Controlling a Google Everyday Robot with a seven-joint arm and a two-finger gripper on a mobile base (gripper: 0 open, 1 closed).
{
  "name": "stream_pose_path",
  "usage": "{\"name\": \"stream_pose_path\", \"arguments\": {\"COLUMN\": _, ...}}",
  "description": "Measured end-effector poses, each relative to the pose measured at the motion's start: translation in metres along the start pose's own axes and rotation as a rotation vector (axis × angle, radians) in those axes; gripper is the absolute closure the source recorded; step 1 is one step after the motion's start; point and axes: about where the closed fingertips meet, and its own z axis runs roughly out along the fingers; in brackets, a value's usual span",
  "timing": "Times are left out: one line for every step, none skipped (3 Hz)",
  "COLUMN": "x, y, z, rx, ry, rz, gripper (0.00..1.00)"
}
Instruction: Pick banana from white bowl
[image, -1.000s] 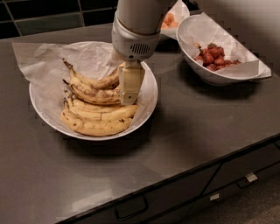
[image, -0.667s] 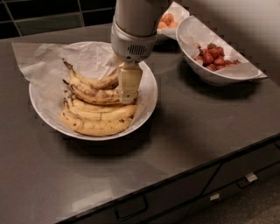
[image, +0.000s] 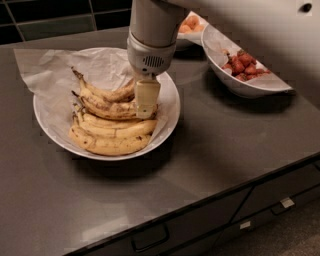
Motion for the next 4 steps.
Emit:
{"name": "stream_pose_path", "arguments": {"x": -0.003, "y": 0.001, "z": 0.009, "rx": -0.015, "ry": 0.009, "rz": 0.010, "gripper": 0.37}}
{"name": "stream_pose_path", "arguments": {"x": -0.005, "y": 0.002, "z": 0.011, "rx": -0.020, "ry": 0.008, "rz": 0.007, "gripper": 0.38}}
{"name": "stream_pose_path", "arguments": {"x": -0.015, "y": 0.008, "z": 0.018, "rx": -0.039, "ry": -0.001, "rz": -0.011, "gripper": 0.38}}
{"name": "stream_pose_path", "arguments": {"x": -0.021, "y": 0.012, "z": 0.024, "rx": -0.053, "ry": -0.002, "rz": -0.020, "gripper": 0.37}}
